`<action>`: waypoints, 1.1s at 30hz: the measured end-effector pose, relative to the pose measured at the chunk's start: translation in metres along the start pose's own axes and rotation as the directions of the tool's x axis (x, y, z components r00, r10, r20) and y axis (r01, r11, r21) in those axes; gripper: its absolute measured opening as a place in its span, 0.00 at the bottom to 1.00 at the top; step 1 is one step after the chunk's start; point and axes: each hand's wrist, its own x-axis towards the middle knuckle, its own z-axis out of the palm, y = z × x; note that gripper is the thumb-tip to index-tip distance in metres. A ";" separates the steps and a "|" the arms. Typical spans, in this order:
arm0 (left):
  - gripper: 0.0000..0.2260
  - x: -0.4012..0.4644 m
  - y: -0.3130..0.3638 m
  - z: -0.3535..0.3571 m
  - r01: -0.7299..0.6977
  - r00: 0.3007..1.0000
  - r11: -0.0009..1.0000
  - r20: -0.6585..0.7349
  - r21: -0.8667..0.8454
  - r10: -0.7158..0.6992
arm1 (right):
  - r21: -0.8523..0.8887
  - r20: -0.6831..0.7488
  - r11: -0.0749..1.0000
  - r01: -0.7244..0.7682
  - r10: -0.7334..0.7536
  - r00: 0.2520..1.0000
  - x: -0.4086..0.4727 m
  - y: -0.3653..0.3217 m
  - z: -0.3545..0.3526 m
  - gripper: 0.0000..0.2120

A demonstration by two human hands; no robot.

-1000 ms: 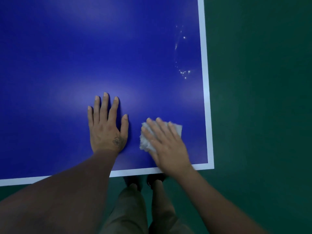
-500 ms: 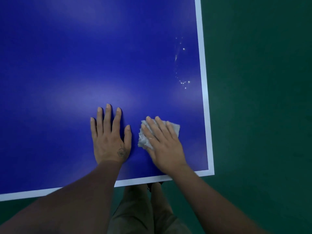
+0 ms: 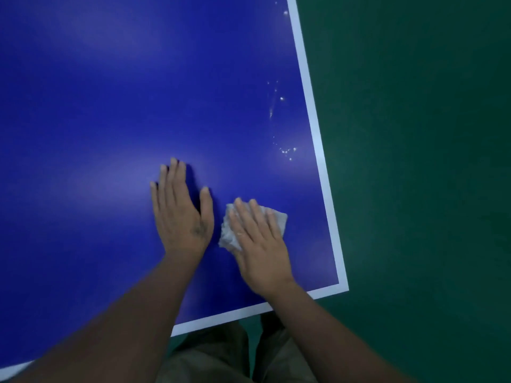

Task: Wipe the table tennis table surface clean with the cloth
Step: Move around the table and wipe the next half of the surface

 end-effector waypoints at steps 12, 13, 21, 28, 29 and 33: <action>0.31 0.103 0.024 0.033 -0.033 0.999 0.963 0.039 0.267 0.024 | 0.048 -0.173 0.882 -0.469 0.470 0.866 0.070 0.078 -0.030 0.31; 0.31 0.103 0.025 0.033 -0.032 0.999 0.964 0.032 0.265 0.024 | 0.027 -0.124 0.925 -0.378 0.379 0.917 0.059 0.063 -0.023 0.32; 0.30 0.108 0.024 0.035 -0.040 0.999 0.961 0.039 0.273 0.030 | 0.015 -0.088 0.993 -0.121 0.121 0.989 0.105 0.105 -0.035 0.31; 0.30 0.110 0.023 0.036 -0.041 0.999 0.964 0.022 0.262 0.037 | 0.043 -0.096 0.933 -0.357 0.359 0.928 0.113 0.082 -0.045 0.32; 0.30 0.111 0.023 0.036 -0.042 0.999 0.965 0.019 0.259 0.039 | 0.047 -0.040 0.974 -0.223 0.224 0.974 0.097 0.065 -0.038 0.34; 0.30 0.111 0.022 0.036 -0.043 0.999 0.965 0.027 0.259 0.037 | 0.055 0.028 0.984 0.167 -0.169 0.985 0.082 0.066 -0.026 0.34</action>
